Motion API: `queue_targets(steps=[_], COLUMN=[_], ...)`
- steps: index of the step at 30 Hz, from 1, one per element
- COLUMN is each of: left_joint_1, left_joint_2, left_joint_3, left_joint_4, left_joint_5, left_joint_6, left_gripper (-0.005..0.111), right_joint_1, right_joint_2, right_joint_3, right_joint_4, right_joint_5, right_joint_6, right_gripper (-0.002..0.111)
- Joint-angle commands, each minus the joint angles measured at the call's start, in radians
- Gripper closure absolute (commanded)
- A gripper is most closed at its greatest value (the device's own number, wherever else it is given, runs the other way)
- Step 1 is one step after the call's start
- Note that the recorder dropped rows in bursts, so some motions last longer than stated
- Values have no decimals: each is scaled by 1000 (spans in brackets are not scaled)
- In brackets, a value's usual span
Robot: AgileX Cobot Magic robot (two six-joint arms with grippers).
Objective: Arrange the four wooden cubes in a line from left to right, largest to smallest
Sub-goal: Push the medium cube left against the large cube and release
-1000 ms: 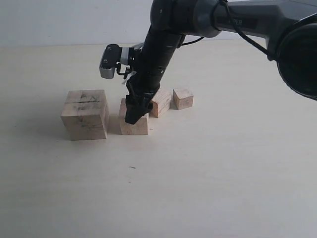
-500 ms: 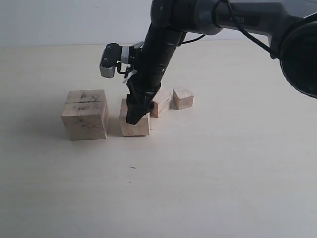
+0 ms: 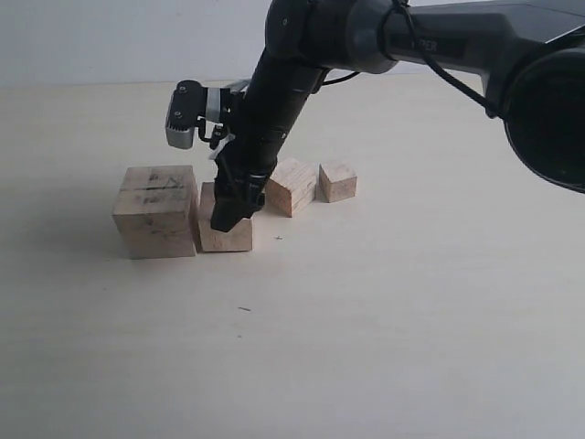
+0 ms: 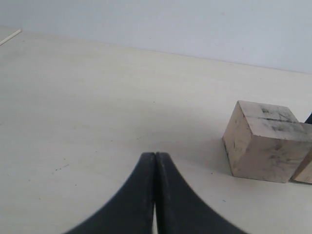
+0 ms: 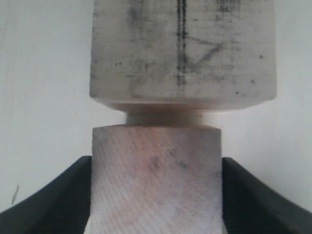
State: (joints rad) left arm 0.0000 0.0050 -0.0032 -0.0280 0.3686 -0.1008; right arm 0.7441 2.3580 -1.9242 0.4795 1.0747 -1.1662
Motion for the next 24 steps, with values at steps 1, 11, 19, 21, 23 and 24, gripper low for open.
queue_targets(steps=[1,11,19,21,23,24], left_joint_1=[-5,-5,-5,-5,-5,-5], left_joint_2=[-5,-5,-5,-5,-5,-5], left_joint_3=[3,3,3,3,3,3], left_joint_4=[-5,-5,-5,-5,-5,-5], left_joint_5=[-10,-10,-10,-10,-10,-10], left_joint_6=[3,3,3,3,3,3], left_gripper=[107,107,107,107,107,107], right_joint_1=[1,1,1,1,1,1], right_joint_2=[13,17,23,28,39,44], right_joint_3=[3,3,3,3,3,3], right_joint_4=[18,68,97,97,98,97], right_joint_5=[-9,-16,-34,-34,-32,-32], right_joint_6=[-18,-72,-72,-72,-72,-72], right_gripper=[108,108,108,108,108,108])
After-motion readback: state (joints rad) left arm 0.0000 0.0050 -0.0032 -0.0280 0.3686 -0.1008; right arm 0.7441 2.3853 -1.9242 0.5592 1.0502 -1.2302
